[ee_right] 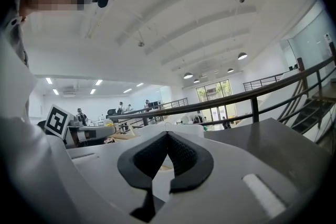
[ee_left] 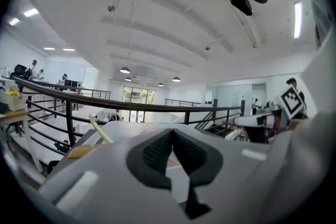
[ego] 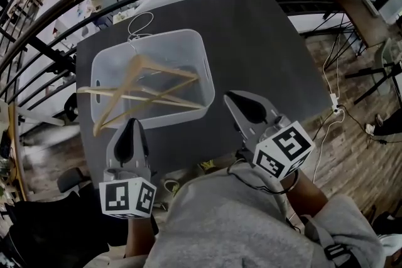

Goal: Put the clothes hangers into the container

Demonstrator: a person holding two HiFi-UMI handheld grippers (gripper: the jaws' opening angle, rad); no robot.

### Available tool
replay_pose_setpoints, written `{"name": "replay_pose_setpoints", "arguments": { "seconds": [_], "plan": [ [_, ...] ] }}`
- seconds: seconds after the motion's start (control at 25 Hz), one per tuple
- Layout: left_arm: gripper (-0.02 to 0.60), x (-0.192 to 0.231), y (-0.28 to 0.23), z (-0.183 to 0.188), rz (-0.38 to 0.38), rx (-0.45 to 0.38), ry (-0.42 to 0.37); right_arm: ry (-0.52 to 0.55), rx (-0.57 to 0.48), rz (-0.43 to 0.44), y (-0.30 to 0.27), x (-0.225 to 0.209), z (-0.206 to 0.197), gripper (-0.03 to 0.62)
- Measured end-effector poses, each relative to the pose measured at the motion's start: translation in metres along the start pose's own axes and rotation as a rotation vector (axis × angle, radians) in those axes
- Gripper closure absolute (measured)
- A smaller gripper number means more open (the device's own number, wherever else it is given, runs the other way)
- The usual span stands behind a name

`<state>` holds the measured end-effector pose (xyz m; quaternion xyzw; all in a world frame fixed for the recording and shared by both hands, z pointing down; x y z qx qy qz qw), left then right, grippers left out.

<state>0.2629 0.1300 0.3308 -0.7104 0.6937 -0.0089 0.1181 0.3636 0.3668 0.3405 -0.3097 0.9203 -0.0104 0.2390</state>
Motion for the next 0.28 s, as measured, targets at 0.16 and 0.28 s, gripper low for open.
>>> {"name": "replay_pose_setpoints", "arguments": {
  "seconds": [0.16,0.28],
  "plan": [
    [0.571,-0.0001,-0.0004,0.0037,-0.001,-0.002,0.001,-0.005,0.002,0.005,-0.0015,0.0006,0.0006,0.594],
    [0.571,0.0009,-0.0024,0.0047,-0.002,-0.002,0.002,-0.011,0.004,0.011,-0.005,-0.0004,0.0003,0.595]
  ]
}}
Point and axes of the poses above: the fingertips, and each gripper's own axes: y backward along the fingers, x to its left, z out of its top, the point moved 6 cm from there along y, backward along the fingers, and after that the axes turned 13 degrees about -y, right-handed, at the moved point
